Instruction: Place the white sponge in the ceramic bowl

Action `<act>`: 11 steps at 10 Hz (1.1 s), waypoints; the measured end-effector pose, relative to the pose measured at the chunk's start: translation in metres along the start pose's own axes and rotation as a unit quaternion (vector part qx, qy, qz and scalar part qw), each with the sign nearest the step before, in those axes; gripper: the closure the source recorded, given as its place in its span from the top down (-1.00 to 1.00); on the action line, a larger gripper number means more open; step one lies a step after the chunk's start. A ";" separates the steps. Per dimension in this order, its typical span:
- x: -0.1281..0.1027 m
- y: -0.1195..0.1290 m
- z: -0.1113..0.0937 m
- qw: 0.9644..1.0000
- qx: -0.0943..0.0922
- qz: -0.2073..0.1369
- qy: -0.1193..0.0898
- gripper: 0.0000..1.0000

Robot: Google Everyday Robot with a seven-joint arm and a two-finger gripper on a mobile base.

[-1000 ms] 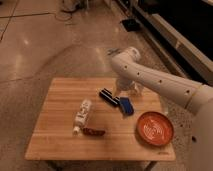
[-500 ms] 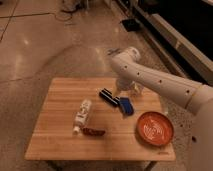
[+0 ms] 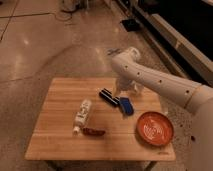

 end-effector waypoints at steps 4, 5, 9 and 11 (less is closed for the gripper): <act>0.012 0.016 0.058 0.999 0.011 -0.019 -0.034 0.60; 0.018 0.021 0.066 0.999 0.007 -0.021 -0.036 0.60; 0.031 0.040 0.102 0.998 -0.003 -0.020 -0.052 0.59; 0.030 0.042 0.113 0.998 0.006 -0.011 -0.067 0.30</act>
